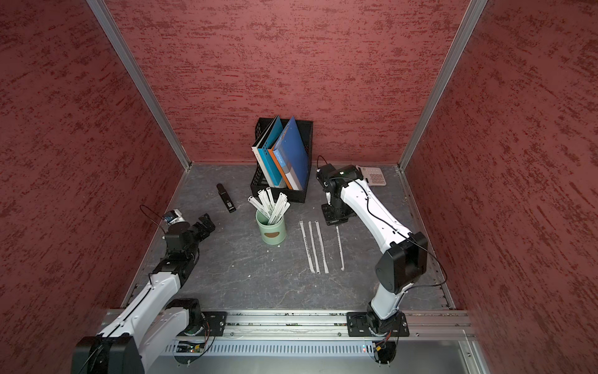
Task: Take the straws out of the storage container
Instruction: Place the straw at the center of the board.
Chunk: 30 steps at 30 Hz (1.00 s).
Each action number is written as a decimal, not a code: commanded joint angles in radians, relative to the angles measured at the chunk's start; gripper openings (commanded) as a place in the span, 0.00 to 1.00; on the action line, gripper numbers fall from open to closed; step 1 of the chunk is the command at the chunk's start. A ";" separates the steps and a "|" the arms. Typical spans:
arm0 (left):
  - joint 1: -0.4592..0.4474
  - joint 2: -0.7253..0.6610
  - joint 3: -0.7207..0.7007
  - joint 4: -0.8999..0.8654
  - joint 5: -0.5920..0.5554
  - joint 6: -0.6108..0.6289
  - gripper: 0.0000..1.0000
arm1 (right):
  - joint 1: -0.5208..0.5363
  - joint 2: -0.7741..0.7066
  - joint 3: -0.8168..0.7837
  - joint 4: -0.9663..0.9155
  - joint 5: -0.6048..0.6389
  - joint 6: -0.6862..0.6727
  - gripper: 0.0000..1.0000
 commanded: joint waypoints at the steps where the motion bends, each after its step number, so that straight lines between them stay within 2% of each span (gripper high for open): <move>1: 0.007 0.005 0.022 -0.009 0.005 -0.006 1.00 | -0.029 0.037 -0.005 0.050 -0.097 -0.068 0.00; 13: 0.009 0.007 0.023 -0.010 0.007 -0.007 1.00 | -0.045 0.199 -0.003 0.113 -0.134 -0.107 0.00; 30: 0.010 0.006 0.023 -0.009 0.007 -0.009 0.99 | -0.088 0.285 0.025 0.145 -0.147 -0.113 0.01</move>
